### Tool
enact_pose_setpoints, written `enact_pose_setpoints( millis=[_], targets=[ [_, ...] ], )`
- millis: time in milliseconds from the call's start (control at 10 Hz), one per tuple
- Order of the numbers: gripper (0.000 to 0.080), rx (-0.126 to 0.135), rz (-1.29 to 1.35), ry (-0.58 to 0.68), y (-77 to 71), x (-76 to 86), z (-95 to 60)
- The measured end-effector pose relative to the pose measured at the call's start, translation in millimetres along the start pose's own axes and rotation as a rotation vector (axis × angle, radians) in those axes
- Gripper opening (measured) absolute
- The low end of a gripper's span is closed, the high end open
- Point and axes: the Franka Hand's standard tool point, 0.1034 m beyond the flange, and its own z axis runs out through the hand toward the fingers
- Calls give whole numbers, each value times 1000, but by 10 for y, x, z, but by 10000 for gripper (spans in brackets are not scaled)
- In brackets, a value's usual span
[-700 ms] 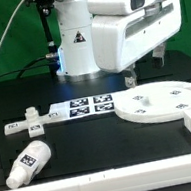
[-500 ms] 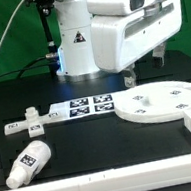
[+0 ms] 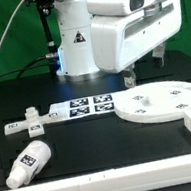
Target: Assemble round table
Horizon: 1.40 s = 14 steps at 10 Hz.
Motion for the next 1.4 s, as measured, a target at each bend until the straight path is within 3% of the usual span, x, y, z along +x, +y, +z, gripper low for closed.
enact_pose_setpoints(
  millis=[100,200,300,400,900,1000,1200,1400],
  targets=[
    [649,-16,10,25,-76,-34,49],
    [649,-37,-1,51,-273,-89,111],
    [649,-89,-48,95,-495,-89,143],
    [649,-111,-70,105,-677,-87,176],
    [649,-105,-74,99,-661,-99,191],
    [649,-119,-89,122,-788,-135,219],
    [649,-124,-105,162,-1146,-288,397],
    [649,-122,-107,153,-1092,-273,379]
  ],
)
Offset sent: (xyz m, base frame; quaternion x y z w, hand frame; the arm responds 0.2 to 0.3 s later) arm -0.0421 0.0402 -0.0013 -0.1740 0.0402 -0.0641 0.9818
